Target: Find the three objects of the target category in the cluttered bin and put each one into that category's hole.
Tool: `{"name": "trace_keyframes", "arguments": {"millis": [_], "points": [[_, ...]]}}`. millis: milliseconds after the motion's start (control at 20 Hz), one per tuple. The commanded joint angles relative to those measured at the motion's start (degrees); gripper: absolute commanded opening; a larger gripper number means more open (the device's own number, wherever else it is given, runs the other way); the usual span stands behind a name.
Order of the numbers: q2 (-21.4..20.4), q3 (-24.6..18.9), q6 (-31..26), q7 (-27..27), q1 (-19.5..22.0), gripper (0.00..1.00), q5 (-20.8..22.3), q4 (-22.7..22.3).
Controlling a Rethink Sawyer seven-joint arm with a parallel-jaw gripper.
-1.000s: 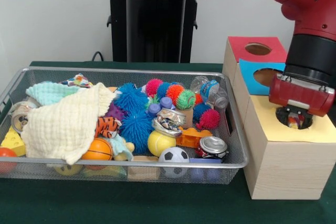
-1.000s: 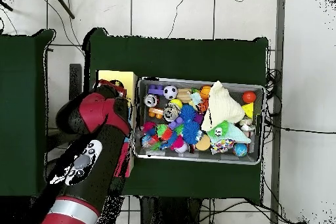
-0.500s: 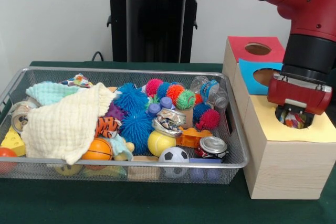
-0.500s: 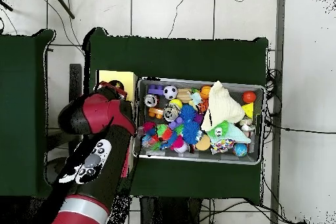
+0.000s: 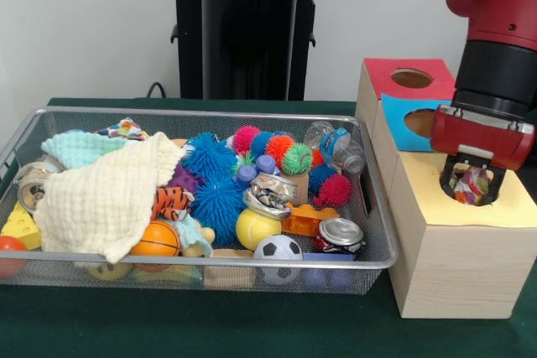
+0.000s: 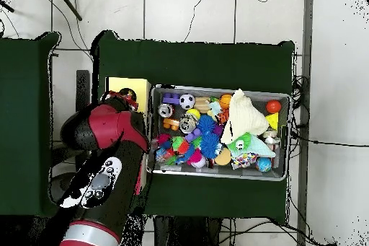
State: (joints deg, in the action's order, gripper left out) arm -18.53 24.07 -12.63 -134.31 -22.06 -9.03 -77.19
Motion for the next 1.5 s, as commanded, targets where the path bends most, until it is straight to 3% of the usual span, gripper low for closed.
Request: {"name": "trace_keyframes", "arguments": {"millis": [50, 1350, 1400, 1500], "points": [[-3.2, -5.1, -5.6, -3.8, 3.2, 1.0, 0.5, -3.6], [-5.0, -3.9, -9.6, -4.0, 2.0, 1.0, 0.9, -3.5], [-4.8, -3.2, -8.0, -5.2, 1.6, 0.0, 0.7, -3.7], [-4.5, -2.9, -8.0, -5.2, 1.5, 0.0, 0.8, -3.4]]}}
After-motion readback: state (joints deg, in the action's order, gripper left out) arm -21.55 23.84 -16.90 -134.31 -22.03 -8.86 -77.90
